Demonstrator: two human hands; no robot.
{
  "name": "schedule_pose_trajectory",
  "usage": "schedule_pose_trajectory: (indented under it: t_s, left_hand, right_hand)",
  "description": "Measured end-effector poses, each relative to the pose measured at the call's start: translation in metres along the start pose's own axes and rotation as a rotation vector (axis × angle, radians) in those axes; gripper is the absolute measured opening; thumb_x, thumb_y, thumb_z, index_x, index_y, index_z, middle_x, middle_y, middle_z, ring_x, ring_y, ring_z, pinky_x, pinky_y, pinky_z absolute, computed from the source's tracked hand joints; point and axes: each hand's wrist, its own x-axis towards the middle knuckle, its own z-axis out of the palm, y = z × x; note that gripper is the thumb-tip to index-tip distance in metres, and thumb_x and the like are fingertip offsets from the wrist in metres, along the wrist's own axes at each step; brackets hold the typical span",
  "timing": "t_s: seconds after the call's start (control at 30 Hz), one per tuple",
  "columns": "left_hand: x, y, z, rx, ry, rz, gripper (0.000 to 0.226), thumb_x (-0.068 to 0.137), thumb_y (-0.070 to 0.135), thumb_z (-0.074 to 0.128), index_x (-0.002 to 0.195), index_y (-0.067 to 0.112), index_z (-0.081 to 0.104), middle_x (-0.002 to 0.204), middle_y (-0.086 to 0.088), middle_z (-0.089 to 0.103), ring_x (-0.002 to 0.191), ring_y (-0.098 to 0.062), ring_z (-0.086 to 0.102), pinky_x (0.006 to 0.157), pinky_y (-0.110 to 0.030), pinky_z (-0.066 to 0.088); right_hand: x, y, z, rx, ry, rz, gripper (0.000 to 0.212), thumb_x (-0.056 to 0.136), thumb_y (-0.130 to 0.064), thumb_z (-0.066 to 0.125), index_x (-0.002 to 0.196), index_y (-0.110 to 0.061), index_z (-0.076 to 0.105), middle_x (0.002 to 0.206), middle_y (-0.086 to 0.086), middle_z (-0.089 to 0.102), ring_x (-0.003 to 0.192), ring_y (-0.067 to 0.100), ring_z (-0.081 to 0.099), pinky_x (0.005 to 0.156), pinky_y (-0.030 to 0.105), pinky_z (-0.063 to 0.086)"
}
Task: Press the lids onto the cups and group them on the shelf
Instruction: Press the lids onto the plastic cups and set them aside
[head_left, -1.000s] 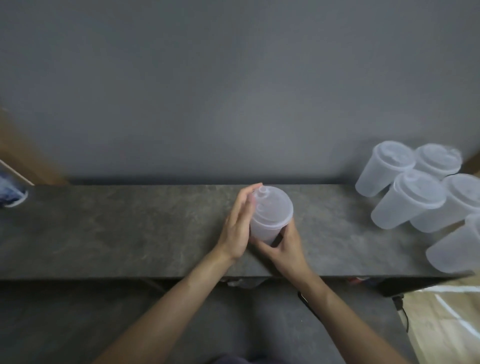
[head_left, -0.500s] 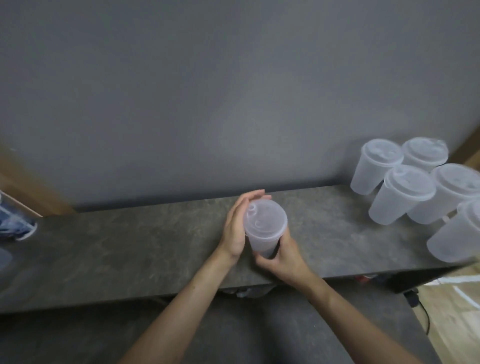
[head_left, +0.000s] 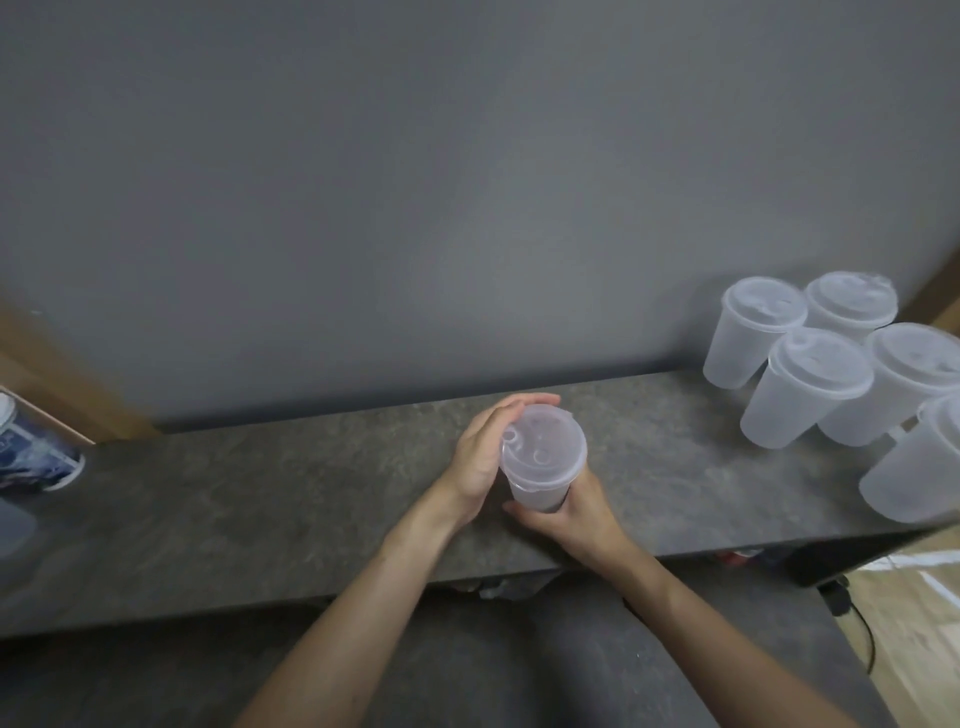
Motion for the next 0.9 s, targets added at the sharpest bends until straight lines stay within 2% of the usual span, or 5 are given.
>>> schedule_pose_trajectory:
  t_s: [0.17, 0.37, 0.6, 0.8, 0.9]
  left_hand:
    - [-0.008, -0.009, 0.013, 0.041, 0.224, 0.078, 0.035, 0.105, 0.014, 0.039, 0.115, 0.003, 0.071, 0.112, -0.008, 0.075, 0.103, -0.008, 0.069, 0.087, -0.017, 0.05]
    - [0.009, 0.008, -0.002, 0.078, 0.019, -0.005, 0.035, 0.107, 0.01, 0.038, 0.118, -0.002, 0.07, 0.112, -0.013, 0.076, 0.103, -0.017, 0.071, 0.089, -0.021, 0.052]
    - [-0.006, -0.014, 0.019, 0.085, 0.321, 0.147, 0.038, 0.099, 0.027, 0.041, 0.112, 0.012, 0.073, 0.111, 0.001, 0.076, 0.108, -0.012, 0.069, 0.091, -0.02, 0.051]
    - [0.01, 0.009, -0.001, 0.06, 0.103, -0.024, 0.034, 0.107, 0.013, 0.041, 0.115, 0.005, 0.073, 0.11, -0.01, 0.077, 0.105, -0.02, 0.071, 0.092, -0.026, 0.054]
    - [0.005, -0.001, 0.007, 0.098, 0.193, 0.041, 0.034, 0.109, 0.01, 0.039, 0.113, 0.003, 0.072, 0.106, -0.005, 0.076, 0.097, -0.007, 0.07, 0.084, -0.018, 0.051]
  right_hand:
    - [-0.002, 0.0, 0.004, 0.048, 0.073, 0.028, 0.104, 0.057, -0.048, 0.102, 0.141, -0.026, 0.044, 0.137, -0.007, 0.061, 0.127, 0.013, 0.061, 0.104, 0.042, 0.054]
    - [-0.006, -0.004, -0.002, 0.023, 0.02, -0.014, 0.086, 0.073, -0.028, 0.095, 0.144, -0.026, 0.047, 0.135, -0.012, 0.064, 0.127, 0.006, 0.06, 0.106, 0.036, 0.052]
    - [-0.009, -0.01, 0.002, 0.065, 0.124, 0.014, 0.081, 0.062, -0.039, 0.1, 0.126, -0.034, 0.049, 0.126, -0.013, 0.064, 0.117, 0.002, 0.064, 0.097, 0.033, 0.056]
    - [-0.008, -0.008, -0.003, -0.002, 0.033, -0.033, 0.071, 0.077, -0.021, 0.092, 0.132, -0.039, 0.052, 0.125, -0.029, 0.065, 0.12, -0.004, 0.061, 0.097, 0.013, 0.048]
    - [-0.008, -0.009, 0.002, 0.022, 0.063, -0.026, 0.082, 0.073, -0.028, 0.095, 0.141, -0.03, 0.049, 0.132, -0.02, 0.064, 0.125, 0.004, 0.06, 0.102, 0.024, 0.051]
